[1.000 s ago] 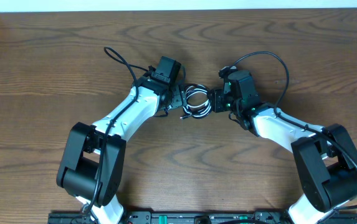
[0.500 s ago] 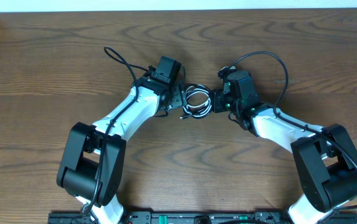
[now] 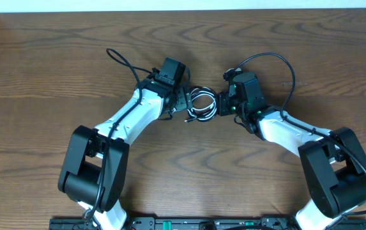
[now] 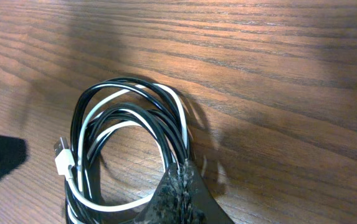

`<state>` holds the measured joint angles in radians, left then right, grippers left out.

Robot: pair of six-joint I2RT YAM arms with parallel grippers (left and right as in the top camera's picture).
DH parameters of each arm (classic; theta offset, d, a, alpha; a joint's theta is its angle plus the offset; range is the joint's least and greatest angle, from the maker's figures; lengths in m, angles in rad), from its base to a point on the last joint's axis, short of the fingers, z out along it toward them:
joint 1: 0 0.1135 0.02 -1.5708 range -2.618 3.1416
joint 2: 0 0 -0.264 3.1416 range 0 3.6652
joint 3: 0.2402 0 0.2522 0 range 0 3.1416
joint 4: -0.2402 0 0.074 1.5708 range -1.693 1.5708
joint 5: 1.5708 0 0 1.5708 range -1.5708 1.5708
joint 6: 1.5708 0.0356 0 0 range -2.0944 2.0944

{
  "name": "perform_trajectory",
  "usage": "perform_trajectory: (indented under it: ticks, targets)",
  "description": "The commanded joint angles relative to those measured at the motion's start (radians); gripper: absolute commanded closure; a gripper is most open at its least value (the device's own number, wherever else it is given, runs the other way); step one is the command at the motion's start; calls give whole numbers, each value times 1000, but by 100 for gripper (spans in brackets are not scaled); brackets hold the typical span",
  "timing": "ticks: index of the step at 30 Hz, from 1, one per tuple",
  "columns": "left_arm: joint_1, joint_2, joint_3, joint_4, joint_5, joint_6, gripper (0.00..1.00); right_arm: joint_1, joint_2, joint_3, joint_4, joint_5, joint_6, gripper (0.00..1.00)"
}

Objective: Untangle cables

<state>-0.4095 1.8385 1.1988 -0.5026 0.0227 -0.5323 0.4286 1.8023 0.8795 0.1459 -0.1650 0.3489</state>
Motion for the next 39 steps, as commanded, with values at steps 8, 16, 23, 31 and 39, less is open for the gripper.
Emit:
perform_trajectory:
  ticks: [8,16,23,31,39]
  targets:
    - [15,3,-17,7,-8,11,92,5,11,-6,-8,-32,6,99]
    - [27,4,-17,24,29,13,76,5,11,-6,-5,-21,18,59]
    - [27,13,-17,34,30,64,73,5,14,-6,2,2,25,47]
    - [27,22,-17,53,132,102,73,5,33,-6,30,7,48,59]
    - [26,23,-17,63,232,139,72,5,33,-6,13,-28,94,84]
